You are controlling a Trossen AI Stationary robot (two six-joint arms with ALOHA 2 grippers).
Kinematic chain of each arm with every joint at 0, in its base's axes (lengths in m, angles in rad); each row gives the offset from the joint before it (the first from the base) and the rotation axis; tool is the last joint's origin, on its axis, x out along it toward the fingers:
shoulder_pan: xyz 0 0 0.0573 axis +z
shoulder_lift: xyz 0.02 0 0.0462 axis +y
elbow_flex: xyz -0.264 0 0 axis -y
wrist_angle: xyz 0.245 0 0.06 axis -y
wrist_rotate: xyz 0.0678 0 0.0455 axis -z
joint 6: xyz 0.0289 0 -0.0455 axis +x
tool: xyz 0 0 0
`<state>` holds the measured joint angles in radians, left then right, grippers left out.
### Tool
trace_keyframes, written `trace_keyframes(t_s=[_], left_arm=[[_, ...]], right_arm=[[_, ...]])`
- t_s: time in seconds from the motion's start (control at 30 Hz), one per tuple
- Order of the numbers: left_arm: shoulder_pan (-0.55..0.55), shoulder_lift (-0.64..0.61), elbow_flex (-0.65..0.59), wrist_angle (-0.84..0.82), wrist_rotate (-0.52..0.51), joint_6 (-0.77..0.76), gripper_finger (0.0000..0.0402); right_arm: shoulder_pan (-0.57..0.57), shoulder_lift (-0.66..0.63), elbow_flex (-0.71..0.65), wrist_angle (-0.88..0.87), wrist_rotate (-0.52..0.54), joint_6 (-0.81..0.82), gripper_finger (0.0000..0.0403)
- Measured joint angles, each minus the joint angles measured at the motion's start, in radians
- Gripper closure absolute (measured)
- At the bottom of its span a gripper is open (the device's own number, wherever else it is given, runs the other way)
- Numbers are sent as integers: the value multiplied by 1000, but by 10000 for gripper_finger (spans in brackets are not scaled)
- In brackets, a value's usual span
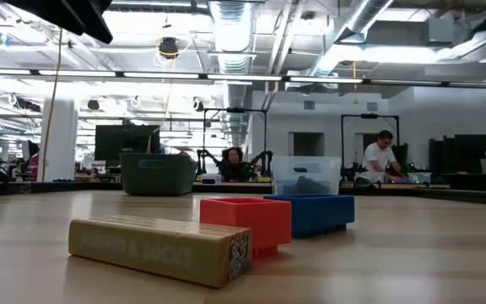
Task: Sort blocks
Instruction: Put the brown block into the bottom transparent bin, then put the blue game piece into the top transparent bin
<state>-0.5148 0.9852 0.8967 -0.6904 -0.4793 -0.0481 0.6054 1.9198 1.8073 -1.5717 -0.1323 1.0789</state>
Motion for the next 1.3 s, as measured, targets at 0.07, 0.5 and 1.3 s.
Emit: trace_keyframes(t_s=[0.07, 0.5, 1.3], left_arm=[[0, 0, 0, 18, 0, 17, 203], [-7, 0, 0, 58, 64, -4, 203], [-239, 153, -1, 149, 126, -80, 203]], right_arm=[[34, -1, -13, 0, -81, 93, 318], [226, -2, -14, 1, -342, 694, 318], [282, -6, -192, 168, -328, 741, 183]])
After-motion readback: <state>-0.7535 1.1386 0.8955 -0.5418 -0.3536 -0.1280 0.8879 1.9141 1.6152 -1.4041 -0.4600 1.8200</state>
